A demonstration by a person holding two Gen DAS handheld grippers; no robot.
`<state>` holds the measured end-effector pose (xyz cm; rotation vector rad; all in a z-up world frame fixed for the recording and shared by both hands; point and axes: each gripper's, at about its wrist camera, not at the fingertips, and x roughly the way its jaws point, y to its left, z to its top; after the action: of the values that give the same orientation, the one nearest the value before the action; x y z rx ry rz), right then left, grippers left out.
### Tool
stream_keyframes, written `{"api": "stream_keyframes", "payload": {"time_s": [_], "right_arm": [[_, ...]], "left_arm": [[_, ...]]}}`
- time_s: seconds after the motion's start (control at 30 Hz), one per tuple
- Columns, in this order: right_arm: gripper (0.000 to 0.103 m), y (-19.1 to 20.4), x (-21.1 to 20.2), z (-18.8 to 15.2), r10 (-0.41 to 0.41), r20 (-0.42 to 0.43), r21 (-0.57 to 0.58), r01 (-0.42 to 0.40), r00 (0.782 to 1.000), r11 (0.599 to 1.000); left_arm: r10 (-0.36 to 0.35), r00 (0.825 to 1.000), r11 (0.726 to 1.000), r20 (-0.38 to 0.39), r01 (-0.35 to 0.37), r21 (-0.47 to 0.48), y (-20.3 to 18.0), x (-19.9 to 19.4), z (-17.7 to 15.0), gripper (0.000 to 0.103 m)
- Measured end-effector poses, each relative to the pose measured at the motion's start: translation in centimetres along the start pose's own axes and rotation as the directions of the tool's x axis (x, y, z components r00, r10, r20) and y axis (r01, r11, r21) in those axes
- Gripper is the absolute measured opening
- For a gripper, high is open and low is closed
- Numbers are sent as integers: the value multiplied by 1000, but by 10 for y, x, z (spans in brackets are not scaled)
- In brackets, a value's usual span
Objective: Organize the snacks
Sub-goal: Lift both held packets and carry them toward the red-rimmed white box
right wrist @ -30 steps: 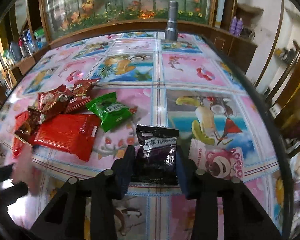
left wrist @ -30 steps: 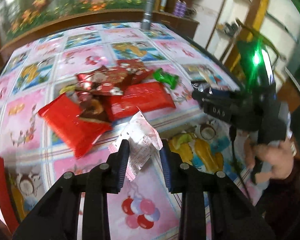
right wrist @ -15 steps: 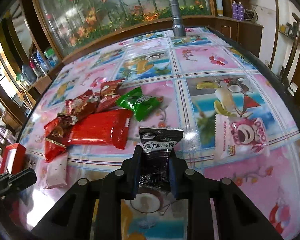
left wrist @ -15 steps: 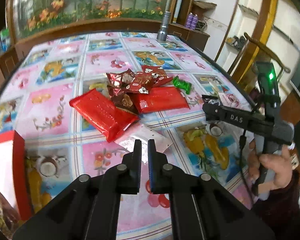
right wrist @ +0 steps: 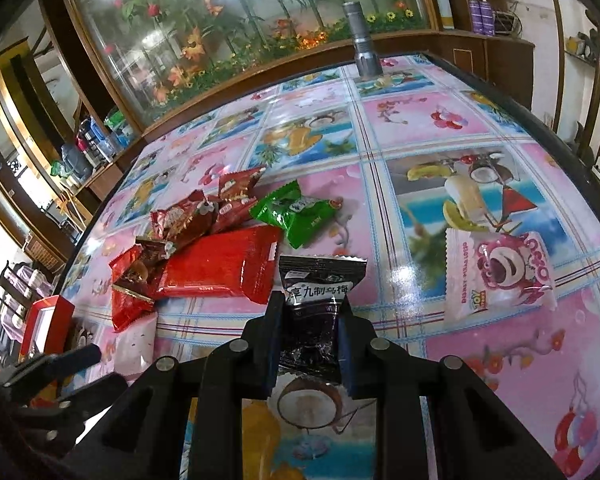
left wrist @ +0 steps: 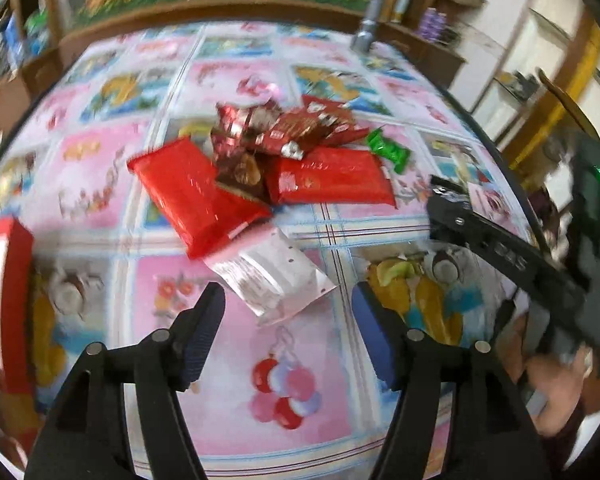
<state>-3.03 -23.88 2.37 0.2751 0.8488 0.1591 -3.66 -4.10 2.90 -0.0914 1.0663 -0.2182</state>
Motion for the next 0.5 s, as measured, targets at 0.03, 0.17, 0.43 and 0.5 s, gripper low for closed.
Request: {"api": "stream_keyframes", "payload": {"time_s": [0.03, 0.17, 0.43, 0.5], "right_arm": [[25, -1, -2, 0, 5, 8, 2, -5, 1000, 1000], [25, -2, -5, 1, 20, 11, 10, -20, 1000, 1000], [25, -2, -4, -1, 56, -6, 17, -56, 998, 998], [25, -1, -4, -2, 63, -8, 17, -63, 998, 998]], "left_arm": [[-4, 1000, 999, -17, 3, -37, 1, 5, 0, 65], [45, 999, 996, -11, -46, -79, -2, 15, 3, 66], [75, 997, 995, 34, -77, 66, 3, 14, -4, 47], [57, 998, 996, 31, -59, 73, 10, 10, -6, 46]]}}
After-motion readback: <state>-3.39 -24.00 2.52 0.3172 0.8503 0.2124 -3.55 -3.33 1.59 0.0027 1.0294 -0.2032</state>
